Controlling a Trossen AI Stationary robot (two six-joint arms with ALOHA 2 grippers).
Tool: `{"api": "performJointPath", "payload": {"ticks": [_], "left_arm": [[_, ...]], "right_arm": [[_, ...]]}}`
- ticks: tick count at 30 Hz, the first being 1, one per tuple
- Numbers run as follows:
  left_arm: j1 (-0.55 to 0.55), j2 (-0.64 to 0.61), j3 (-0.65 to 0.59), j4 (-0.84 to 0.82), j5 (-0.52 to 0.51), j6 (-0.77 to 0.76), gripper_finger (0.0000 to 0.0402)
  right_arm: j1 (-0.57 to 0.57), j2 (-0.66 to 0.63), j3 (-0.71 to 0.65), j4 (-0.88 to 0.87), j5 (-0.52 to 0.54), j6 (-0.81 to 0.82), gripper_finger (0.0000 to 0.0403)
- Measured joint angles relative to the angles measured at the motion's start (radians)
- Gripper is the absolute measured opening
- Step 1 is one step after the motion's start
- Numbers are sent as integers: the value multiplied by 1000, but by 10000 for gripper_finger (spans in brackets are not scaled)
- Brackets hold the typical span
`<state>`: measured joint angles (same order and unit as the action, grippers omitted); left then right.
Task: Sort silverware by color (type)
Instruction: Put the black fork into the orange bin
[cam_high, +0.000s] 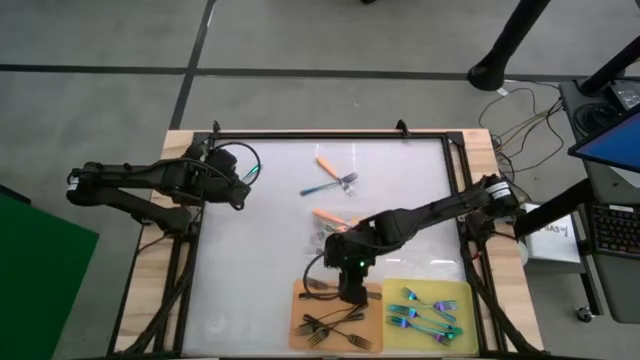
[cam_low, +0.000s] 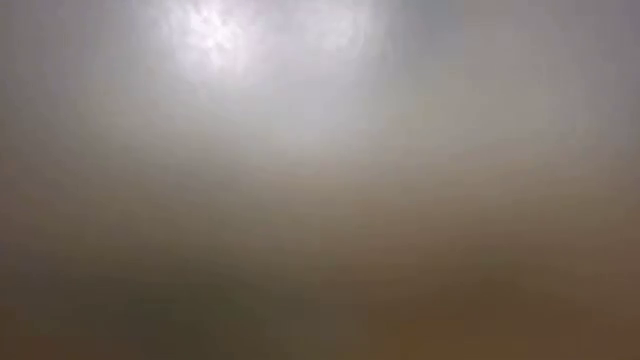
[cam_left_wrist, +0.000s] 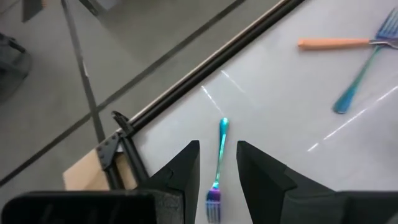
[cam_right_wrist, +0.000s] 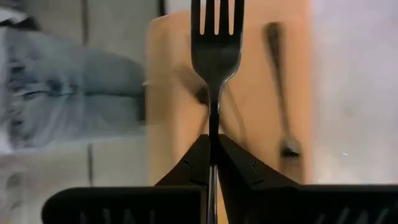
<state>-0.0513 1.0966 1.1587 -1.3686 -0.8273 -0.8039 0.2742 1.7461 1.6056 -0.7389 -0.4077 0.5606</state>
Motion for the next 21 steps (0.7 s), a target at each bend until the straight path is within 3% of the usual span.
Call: {"api": "performJointPath", "payload": {"ticks": [10, 21], "left_arm": [[0, 2, -1, 102, 52, 2, 89], [-1, 0, -1, 131, 169, 1, 89]], "right_arm": [[10, 107, 0, 124, -235, -103, 9], [20, 270, -1, 124, -171, 68, 14]]}}
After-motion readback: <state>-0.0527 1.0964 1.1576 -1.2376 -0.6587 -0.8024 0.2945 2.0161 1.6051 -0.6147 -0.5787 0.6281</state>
